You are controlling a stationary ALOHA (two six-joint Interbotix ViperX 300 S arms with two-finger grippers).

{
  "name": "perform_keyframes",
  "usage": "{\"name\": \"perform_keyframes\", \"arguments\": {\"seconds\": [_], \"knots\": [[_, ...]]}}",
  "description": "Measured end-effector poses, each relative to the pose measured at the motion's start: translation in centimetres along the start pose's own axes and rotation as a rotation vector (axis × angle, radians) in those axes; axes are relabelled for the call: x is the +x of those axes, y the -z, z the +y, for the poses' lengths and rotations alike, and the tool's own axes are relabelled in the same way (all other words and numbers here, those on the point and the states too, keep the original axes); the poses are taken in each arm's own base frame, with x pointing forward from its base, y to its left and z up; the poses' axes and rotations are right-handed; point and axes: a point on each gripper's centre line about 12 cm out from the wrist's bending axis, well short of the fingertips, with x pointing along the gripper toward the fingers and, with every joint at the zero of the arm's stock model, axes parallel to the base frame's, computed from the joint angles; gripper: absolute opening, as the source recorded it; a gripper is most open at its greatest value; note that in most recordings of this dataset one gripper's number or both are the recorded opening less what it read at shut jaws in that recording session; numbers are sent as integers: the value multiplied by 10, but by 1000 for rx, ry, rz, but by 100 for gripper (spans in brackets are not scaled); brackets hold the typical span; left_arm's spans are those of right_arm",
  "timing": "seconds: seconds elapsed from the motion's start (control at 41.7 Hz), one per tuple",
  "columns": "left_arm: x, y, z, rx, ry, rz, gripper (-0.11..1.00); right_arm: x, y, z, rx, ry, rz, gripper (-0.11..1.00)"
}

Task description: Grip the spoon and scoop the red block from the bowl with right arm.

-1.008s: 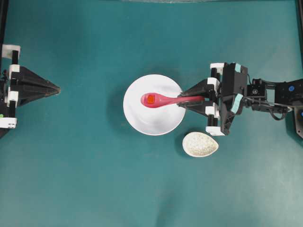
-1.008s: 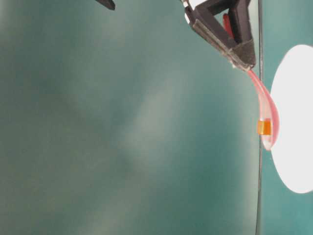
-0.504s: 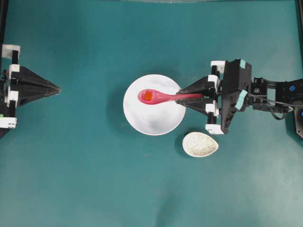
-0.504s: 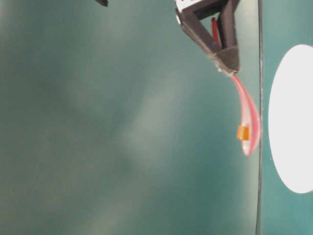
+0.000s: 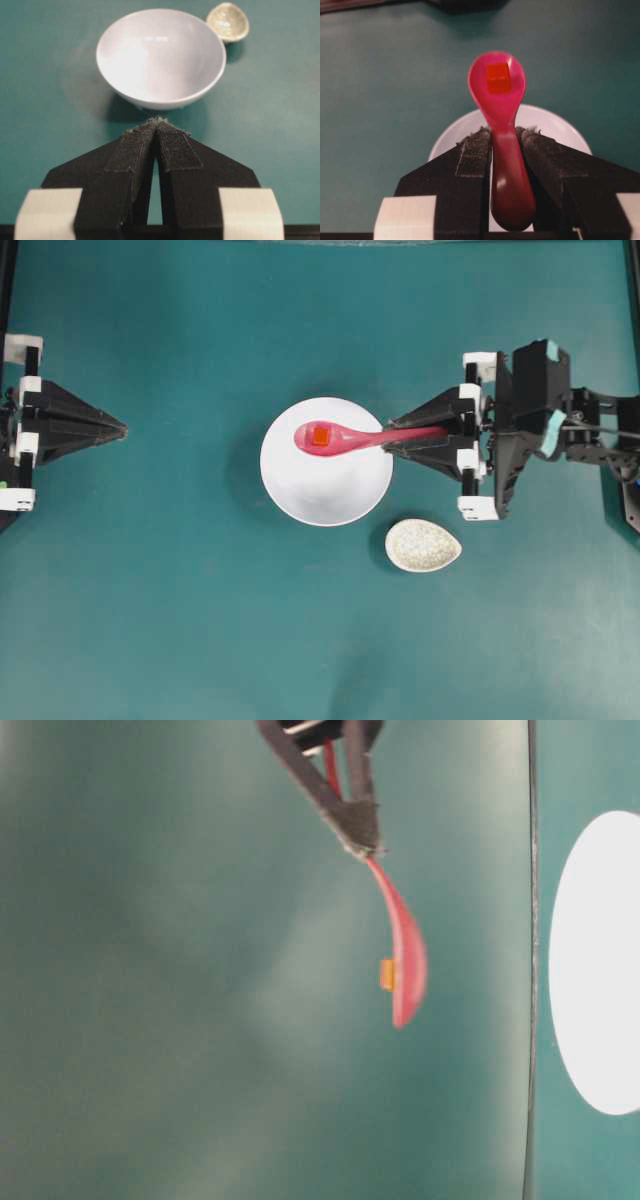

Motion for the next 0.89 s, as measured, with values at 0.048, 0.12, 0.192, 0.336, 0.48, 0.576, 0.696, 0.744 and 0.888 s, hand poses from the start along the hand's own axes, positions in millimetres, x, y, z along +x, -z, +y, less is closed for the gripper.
{"name": "perform_keyframes", "arguments": {"seconds": [0.048,0.12,0.192,0.336,0.48,0.576,0.696,0.744,0.888], "knots": [[0,0,0,1,1,0,0,-2,-4,0,2,-2,4,25],[0,0,0,0,0,0,0,-3,-8,0,6,-4,10,25],[0,0,0,0,0,0,0,-4,-9,1,5,-8,18,25],[0,0,0,1,1,-2,0,-4,-10,1,9,-8,21,25],[-1,0,0,1,1,-2,0,-4,-10,1,8,-7,19,25],[-1,0,0,0,0,0,0,-4,-10,0,9,-5,19,25],[-1,0,0,0,0,2,0,-4,-10,0,9,-5,19,25],[-1,0,0,0,0,2,0,-4,-10,0,9,-5,19,25],[-1,0,0,0,0,2,0,-4,-11,0,9,-4,19,25]]}}
